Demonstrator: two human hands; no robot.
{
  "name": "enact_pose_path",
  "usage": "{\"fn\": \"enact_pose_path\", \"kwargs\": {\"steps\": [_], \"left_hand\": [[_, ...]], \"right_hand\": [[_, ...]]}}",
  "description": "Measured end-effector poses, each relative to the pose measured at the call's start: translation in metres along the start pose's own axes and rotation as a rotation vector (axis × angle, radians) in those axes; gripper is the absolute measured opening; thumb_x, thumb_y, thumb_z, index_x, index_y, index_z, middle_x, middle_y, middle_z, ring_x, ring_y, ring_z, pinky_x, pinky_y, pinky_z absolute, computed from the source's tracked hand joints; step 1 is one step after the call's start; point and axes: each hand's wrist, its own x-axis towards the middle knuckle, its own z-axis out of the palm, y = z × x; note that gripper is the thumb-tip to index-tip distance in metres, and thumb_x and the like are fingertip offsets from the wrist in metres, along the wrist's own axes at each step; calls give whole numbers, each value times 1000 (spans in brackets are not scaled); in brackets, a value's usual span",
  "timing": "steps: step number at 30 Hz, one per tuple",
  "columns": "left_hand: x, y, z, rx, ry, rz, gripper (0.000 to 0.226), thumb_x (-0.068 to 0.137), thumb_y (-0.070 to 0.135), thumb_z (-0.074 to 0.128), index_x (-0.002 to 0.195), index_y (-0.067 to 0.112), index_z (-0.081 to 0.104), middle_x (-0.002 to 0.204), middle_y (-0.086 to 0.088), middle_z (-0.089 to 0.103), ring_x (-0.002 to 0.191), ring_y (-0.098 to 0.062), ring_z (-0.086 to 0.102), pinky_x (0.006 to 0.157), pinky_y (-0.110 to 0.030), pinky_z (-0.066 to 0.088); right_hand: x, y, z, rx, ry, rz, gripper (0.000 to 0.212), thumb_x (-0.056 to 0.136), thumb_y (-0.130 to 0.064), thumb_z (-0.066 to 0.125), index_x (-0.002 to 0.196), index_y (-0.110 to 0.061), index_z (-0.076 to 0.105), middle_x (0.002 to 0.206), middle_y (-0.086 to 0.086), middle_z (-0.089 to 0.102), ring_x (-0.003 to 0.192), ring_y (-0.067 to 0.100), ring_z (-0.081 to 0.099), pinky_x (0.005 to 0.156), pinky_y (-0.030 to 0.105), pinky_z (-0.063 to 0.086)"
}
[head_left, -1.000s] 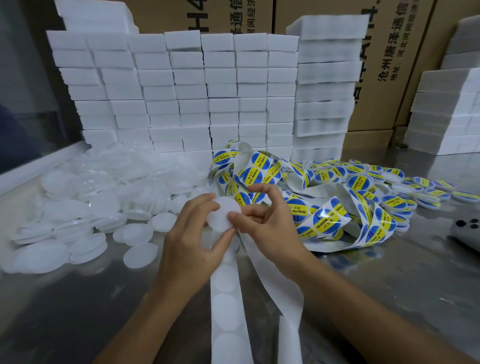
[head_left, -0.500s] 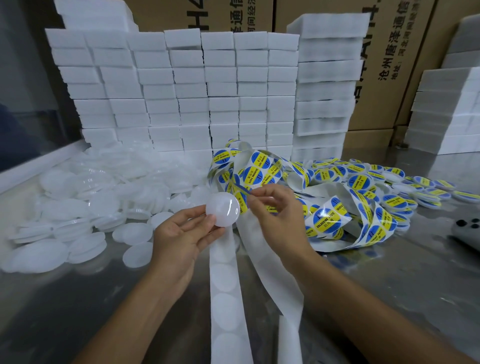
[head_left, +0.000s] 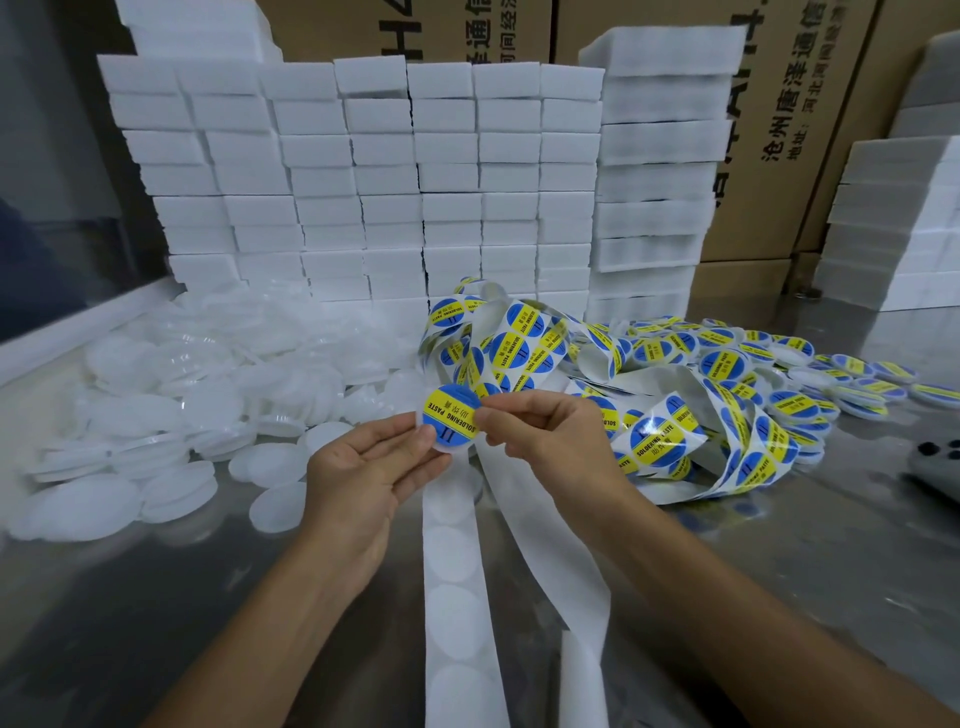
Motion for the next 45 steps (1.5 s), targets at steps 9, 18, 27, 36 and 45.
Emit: {"fn": "enact_pose_path", "kwargs": {"steps": [9, 18, 27, 36, 45], "left_hand": [[-2, 2, 1, 17, -3, 13, 37, 62, 10, 75, 97, -1, 67, 86, -15, 76, 79, -24, 75, 63, -26, 59], [-5, 2, 2, 101, -16, 106, 28, 60, 11, 77, 86, 5, 69, 81, -14, 75, 73, -25, 74, 63, -25, 58], [-5, 0, 2, 131, -52, 141, 26, 62, 10, 77, 86, 6, 69, 80, -14, 75, 72, -24, 74, 65, -26, 59], [-6, -1, 5, -85, -182, 1, 18, 72, 5, 65, 88, 4, 58, 91, -21, 74, 85, -29, 74, 71, -31, 59], [-8, -4, 8, 19, -248, 3, 16, 67, 10, 68, 81, 9, 60, 90, -15, 75, 77, -22, 73, 60, -27, 58]], "right_hand": [[1, 3, -1, -33, -10, -20, 10, 82, -8, 77, 82, -18, 77, 71, -6, 75, 61, 0, 67, 56, 8, 47], [2, 8, -1, -164, 24, -125, 12, 81, -11, 79, 80, -22, 77, 74, -7, 76, 69, 3, 71, 63, 11, 51], [4, 16, -2, -494, 156, -353, 10, 80, -26, 81, 87, -23, 75, 59, -10, 67, 54, 2, 63, 59, 17, 50], [-3, 22, 10, -542, 97, -474, 41, 82, -37, 78, 117, -16, 70, 90, -3, 69, 67, 10, 65, 64, 15, 50], [3, 20, 1, -423, 135, -391, 17, 94, -22, 65, 87, -9, 72, 60, -6, 63, 54, 12, 60, 59, 37, 54]]}}
